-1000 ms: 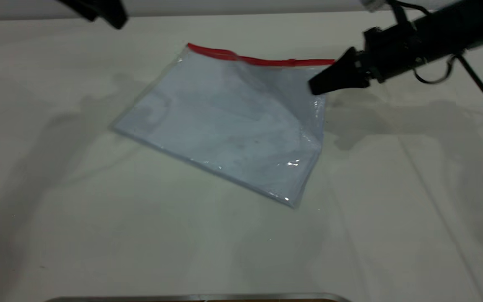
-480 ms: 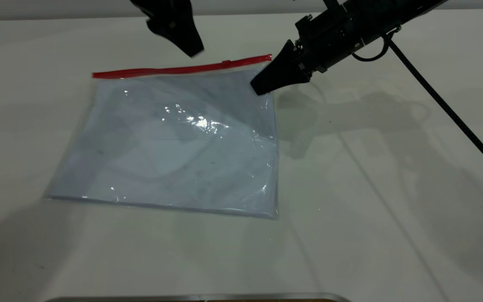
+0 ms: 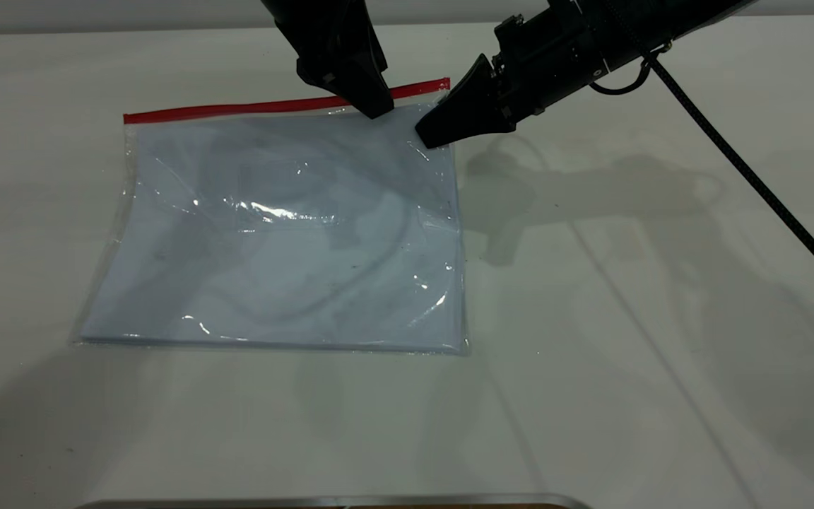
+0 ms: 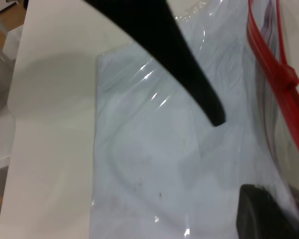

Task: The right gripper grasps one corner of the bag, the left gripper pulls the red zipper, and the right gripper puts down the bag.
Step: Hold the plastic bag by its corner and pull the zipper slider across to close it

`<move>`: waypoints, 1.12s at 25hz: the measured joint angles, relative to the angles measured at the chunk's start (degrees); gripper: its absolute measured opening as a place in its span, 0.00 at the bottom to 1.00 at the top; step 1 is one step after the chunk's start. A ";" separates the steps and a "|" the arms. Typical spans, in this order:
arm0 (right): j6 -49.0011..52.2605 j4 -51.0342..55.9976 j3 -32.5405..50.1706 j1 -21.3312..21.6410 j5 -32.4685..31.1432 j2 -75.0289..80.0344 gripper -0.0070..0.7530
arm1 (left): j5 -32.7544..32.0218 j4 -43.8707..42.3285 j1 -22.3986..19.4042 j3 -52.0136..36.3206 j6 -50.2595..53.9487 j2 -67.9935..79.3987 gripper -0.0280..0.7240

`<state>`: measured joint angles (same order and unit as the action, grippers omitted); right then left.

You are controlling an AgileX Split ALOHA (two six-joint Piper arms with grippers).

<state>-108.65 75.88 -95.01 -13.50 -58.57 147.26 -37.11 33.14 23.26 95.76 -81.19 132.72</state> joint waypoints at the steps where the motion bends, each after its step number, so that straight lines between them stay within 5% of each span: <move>1: 0.00 0.02 0.00 0.00 0.00 0.00 0.05 | 0.19 0.00 0.00 0.00 -0.13 0.13 0.76; 10: -0.64 0.08 0.00 0.00 0.00 0.00 0.05 | 0.76 0.40 0.00 0.02 -0.62 1.71 0.60; 23: -0.64 0.92 -0.02 0.00 0.59 0.00 0.05 | 1.36 0.62 0.00 0.02 -0.97 1.71 0.17; 28: -0.10 0.92 -0.02 0.37 0.59 0.00 0.05 | 1.26 0.62 0.00 0.02 -1.14 1.71 0.11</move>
<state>-108.76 76.80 -95.03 -13.12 -57.98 147.26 -35.84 33.76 23.26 95.78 -82.33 134.43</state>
